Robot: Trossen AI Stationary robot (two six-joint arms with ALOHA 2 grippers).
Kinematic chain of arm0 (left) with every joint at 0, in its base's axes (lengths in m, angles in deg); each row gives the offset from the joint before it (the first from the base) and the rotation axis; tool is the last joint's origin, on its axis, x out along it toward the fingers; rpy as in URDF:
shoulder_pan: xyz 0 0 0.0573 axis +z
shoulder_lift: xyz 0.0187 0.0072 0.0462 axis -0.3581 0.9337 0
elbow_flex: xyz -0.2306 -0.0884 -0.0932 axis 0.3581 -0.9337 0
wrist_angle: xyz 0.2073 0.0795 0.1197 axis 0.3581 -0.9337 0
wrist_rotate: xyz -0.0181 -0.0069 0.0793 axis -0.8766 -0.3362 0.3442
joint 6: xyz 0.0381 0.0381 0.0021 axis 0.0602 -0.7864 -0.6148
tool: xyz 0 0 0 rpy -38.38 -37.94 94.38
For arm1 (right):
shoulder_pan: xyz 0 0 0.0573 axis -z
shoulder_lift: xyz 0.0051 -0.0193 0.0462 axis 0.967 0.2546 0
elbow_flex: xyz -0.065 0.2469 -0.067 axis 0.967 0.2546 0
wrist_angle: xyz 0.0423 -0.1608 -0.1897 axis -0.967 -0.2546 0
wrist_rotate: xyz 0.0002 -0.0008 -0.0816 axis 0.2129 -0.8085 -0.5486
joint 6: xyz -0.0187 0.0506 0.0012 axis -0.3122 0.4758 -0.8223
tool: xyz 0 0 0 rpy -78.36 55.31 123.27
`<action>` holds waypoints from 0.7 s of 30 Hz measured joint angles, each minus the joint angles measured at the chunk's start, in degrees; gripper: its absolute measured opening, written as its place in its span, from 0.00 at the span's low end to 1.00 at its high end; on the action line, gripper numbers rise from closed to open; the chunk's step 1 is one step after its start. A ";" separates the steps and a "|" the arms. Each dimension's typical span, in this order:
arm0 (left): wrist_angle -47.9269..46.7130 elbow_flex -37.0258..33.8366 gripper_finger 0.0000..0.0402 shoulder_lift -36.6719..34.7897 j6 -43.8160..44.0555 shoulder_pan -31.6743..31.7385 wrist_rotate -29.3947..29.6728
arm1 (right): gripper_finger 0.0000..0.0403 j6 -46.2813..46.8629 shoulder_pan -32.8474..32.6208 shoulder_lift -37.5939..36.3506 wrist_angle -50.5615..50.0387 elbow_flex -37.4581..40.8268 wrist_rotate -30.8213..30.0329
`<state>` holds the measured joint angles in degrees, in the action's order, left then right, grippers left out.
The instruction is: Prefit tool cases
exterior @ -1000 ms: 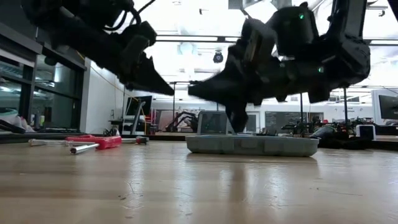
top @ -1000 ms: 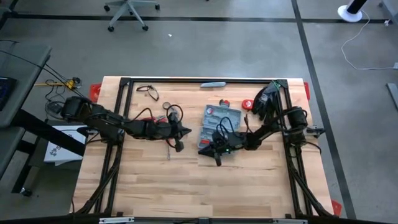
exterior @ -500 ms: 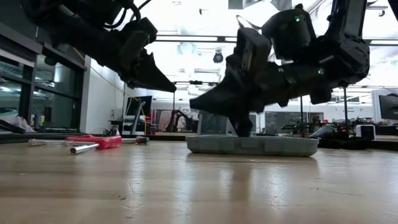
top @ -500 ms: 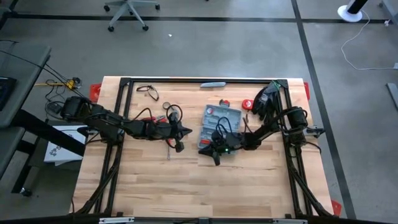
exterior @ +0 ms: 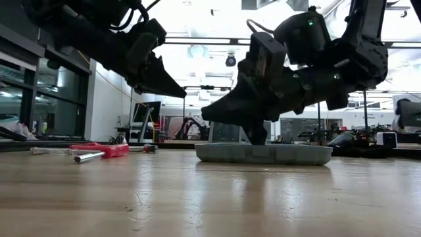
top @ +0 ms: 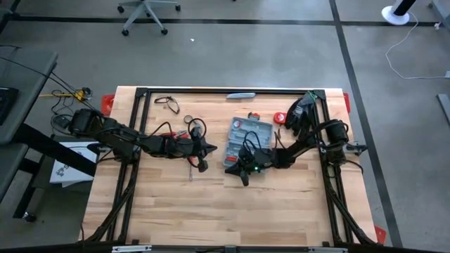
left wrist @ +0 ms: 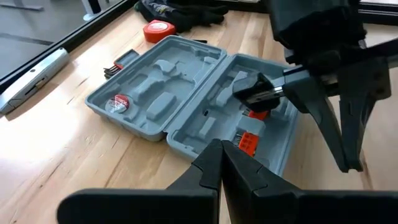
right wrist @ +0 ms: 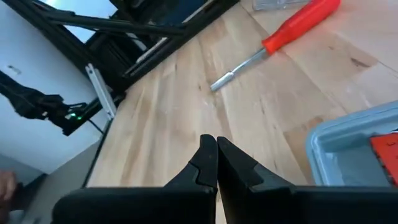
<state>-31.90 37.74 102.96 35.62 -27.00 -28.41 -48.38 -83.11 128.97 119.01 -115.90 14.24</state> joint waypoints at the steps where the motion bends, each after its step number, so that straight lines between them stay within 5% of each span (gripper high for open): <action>1: 0.02 0.00 0.00 0.00 -0.01 0.00 0.07 | 0.00 0.14 0.10 -0.01 0.75 -0.06 0.75; 16: 0.08 0.00 0.00 0.04 -0.01 -0.02 0.31 | 0.00 -2.95 0.37 -3.27 1.16 0.31 2.45; 21: 1.57 0.00 0.00 1.06 -0.04 0.00 1.32 | 0.00 -7.66 0.37 -10.81 -16.54 0.29 -1.32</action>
<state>-30.33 37.74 104.02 35.58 -27.00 -27.09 -56.03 -82.73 118.16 102.47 -115.61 12.92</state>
